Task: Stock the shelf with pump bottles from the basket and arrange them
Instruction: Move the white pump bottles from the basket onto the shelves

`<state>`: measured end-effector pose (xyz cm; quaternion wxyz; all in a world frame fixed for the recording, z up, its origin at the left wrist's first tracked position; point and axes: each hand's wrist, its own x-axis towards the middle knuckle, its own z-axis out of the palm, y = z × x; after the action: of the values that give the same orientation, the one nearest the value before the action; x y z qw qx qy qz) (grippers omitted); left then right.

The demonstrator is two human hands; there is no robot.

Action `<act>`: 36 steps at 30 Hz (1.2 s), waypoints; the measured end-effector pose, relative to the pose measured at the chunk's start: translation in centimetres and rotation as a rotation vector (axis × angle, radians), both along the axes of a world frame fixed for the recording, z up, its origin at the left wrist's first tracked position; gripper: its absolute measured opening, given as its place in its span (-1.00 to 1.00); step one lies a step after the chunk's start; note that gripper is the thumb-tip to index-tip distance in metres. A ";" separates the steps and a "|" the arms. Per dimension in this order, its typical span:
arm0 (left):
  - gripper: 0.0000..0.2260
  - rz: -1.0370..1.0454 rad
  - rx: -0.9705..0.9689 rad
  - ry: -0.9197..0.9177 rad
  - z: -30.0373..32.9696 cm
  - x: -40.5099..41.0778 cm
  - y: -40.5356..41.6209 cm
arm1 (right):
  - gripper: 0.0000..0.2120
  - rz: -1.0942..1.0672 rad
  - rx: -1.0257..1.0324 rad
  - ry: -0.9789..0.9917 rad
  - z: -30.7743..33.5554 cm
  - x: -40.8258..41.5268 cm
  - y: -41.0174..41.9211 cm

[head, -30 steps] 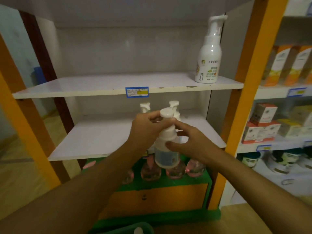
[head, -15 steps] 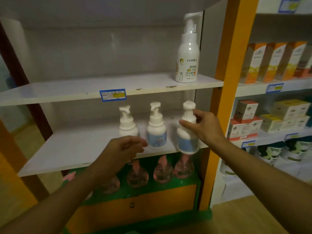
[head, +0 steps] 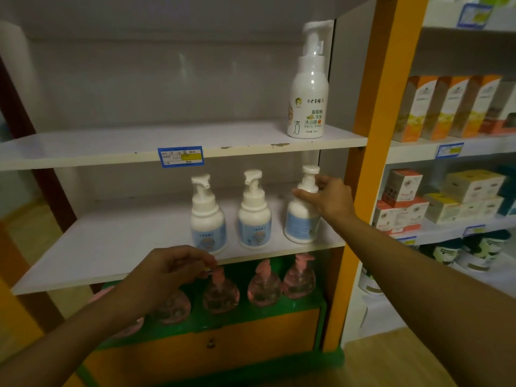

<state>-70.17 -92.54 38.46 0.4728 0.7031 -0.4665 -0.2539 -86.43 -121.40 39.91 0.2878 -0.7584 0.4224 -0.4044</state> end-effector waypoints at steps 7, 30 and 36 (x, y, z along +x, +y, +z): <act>-0.79 -0.020 -0.003 0.058 -0.2 -0.3 0.4 | -0.49 0.282 0.191 0.085 -0.2 -0.8 -0.5; -0.76 0.015 0.033 -0.020 -0.3 -1.2 1.0 | -0.52 0.221 0.116 0.049 -0.2 -1.1 0.0; -0.78 0.007 0.032 -0.080 -0.4 -1.1 1.1 | -0.34 0.143 0.073 0.037 -1.2 -2.6 0.5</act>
<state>-71.23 -91.43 38.09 0.4432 0.7219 -0.4784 -0.2315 -89.05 -120.87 38.70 0.3355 -0.7830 0.3869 -0.3531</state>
